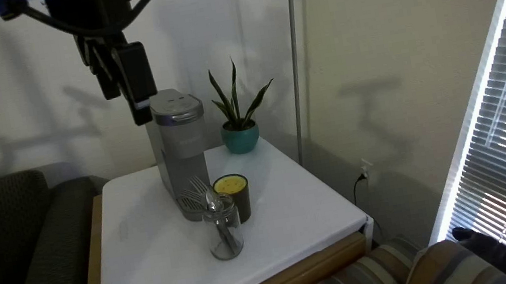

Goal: Open the water reservoir lid on the Keurig machine

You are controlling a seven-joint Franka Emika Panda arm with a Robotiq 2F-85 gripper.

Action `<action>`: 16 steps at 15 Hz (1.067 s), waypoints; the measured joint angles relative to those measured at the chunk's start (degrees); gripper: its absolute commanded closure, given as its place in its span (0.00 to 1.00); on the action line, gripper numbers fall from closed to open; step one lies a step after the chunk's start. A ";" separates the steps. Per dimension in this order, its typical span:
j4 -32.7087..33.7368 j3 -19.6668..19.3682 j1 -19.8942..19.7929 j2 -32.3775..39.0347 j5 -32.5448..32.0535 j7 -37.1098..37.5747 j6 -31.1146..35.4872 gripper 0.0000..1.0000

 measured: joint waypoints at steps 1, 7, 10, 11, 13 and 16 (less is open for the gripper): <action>0.26 -0.28 0.00 0.77 2.68 -2.49 1.50 0.00; 5.65 -1.63 -0.84 7.95 16.92 -19.21 3.42 0.00; 7.15 -1.64 -1.17 9.87 17.59 -20.54 3.42 0.00; 7.28 -1.64 -1.17 9.92 17.59 -20.54 3.42 0.00; 7.30 -1.39 -1.18 9.91 17.55 -20.46 3.43 0.00; 7.17 -0.75 -1.20 10.09 21.46 -21.82 4.15 0.00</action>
